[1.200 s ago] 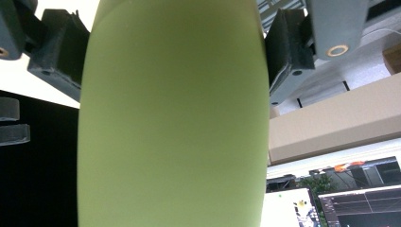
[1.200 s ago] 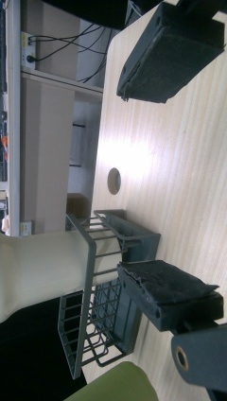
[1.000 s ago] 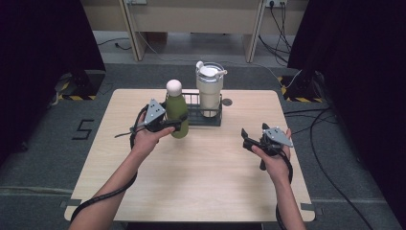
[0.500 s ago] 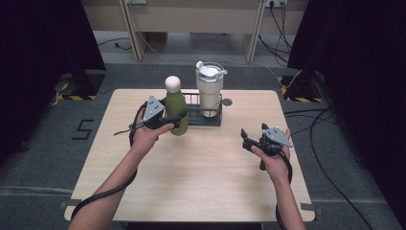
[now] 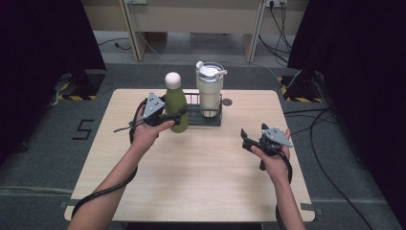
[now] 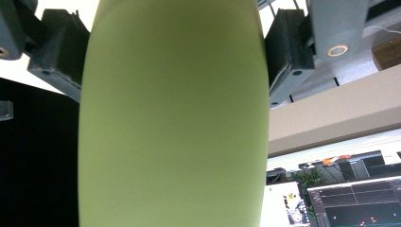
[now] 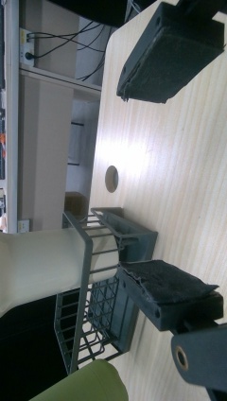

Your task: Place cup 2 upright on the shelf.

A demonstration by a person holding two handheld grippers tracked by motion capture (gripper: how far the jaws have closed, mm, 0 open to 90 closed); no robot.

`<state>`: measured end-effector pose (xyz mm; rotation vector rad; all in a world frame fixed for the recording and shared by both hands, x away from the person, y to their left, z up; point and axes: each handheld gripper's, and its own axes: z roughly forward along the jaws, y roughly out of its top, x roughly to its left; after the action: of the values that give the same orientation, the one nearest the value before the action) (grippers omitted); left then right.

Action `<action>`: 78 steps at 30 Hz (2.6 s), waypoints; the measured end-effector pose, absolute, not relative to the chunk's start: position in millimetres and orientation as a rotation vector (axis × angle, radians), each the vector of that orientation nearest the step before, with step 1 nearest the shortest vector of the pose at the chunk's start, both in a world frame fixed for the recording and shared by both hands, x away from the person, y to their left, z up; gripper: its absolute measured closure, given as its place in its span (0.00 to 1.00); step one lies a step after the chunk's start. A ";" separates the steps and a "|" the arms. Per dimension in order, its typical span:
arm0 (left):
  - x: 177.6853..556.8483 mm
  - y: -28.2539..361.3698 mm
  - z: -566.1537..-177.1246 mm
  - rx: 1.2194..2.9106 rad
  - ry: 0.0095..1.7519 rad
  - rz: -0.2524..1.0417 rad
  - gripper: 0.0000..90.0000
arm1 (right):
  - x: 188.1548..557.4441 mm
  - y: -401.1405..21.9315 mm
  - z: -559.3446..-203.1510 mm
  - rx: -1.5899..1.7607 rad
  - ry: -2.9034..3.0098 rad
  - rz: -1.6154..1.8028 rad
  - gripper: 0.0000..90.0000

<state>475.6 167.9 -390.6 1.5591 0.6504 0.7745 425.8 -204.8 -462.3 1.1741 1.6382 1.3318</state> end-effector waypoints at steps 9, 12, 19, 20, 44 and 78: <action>478.8 168.1 -385.6 1.548 0.652 0.799 0.24 | 426.3 -204.2 -463.1 1.168 1.643 1.327 0.16; 479.5 167.4 -384.9 1.547 0.662 0.786 0.24 | 426.2 -204.1 -463.2 1.168 1.643 1.327 0.16; 482.7 167.6 -382.3 1.541 0.671 0.788 0.24 | 426.4 -203.9 -463.9 1.171 1.645 1.327 0.16; 483.0 167.7 -381.8 1.541 0.670 0.790 0.24 | 426.5 -203.8 -463.9 1.171 1.644 1.328 0.16; 492.0 168.3 -370.8 1.518 0.690 0.804 0.24 | 426.6 -203.1 -464.8 1.170 1.649 1.326 0.16; 504.4 167.9 -357.0 1.498 0.707 0.822 0.24 | 426.7 -205.1 -464.6 1.176 1.645 1.328 0.16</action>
<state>504.4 167.9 -357.0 1.4982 0.7068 0.8217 426.7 -205.1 -464.6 1.1760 1.6445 1.3277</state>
